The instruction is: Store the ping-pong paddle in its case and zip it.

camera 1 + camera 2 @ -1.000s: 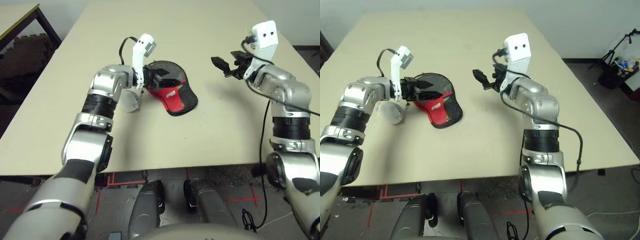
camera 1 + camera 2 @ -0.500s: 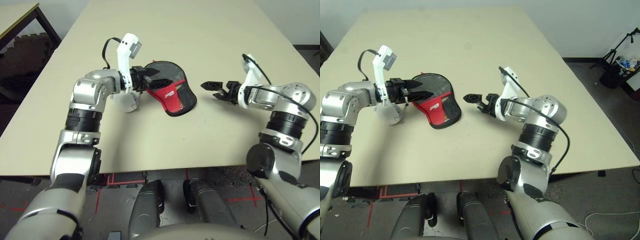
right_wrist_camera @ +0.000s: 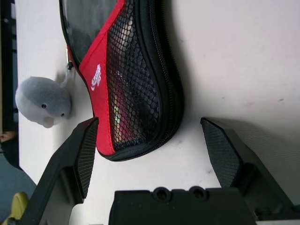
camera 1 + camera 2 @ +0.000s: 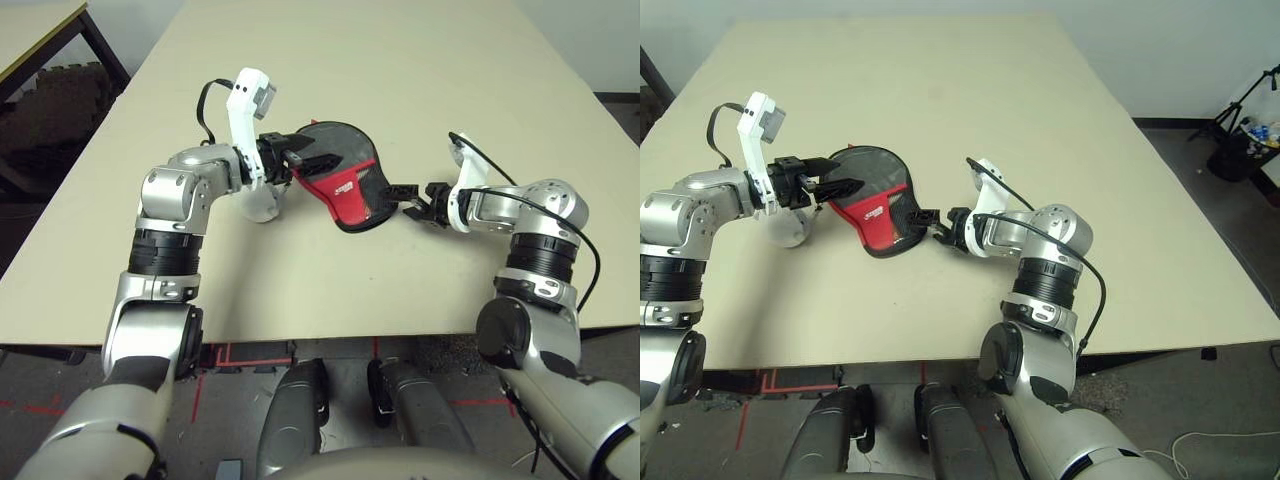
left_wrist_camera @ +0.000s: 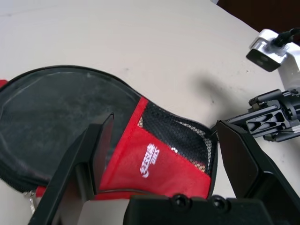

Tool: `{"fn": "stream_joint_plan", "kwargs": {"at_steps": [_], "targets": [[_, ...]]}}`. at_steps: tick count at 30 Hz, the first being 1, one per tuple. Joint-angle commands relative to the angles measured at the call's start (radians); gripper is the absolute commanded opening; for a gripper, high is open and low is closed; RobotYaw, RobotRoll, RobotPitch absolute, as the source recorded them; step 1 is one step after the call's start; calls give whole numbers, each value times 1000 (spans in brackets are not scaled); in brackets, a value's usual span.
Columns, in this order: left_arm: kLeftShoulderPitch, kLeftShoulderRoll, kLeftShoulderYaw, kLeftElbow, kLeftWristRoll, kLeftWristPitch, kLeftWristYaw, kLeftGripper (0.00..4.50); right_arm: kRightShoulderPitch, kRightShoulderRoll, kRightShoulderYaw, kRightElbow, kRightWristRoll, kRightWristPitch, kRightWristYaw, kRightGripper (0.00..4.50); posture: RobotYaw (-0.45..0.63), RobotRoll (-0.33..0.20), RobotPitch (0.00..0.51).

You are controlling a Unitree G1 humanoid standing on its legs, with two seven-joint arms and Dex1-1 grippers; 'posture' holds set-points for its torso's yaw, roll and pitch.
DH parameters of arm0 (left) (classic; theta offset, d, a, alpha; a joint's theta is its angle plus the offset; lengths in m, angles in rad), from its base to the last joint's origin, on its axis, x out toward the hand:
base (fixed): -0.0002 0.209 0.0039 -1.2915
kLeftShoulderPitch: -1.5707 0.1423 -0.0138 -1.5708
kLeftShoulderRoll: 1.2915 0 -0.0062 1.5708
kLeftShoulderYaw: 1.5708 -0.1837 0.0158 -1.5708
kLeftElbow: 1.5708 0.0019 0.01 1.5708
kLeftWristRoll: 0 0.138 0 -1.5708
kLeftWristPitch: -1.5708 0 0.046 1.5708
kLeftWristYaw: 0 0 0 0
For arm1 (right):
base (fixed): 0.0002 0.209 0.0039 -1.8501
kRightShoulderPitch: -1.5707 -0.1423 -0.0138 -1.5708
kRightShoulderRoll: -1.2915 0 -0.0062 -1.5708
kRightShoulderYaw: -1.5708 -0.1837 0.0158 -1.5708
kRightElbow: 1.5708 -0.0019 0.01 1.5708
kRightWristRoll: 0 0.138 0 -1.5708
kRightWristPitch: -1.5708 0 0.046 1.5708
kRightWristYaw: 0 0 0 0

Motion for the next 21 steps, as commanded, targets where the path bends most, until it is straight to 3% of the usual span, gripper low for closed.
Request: {"fn": "stream_joint_plan", "kwargs": {"at_steps": [1,16,19,21], "targets": [[17,0,10,-13,-14,7,12,4500,0,30,14,79,-2,-28,-15,4482,-8,0,166],[3,1,6,22,-23,-17,21,4500,-87,112,29,235,34,-86,-16,4473,-2,0,169],[1,-1,0,35,-19,-30,19,4500,-87,124,39,237,33,-88,-17,3970,-3,0,162],[-2,-4,-3,41,-17,-37,18,4500,-79,125,54,224,28,-71,-17,3338,-5,0,159]]}}
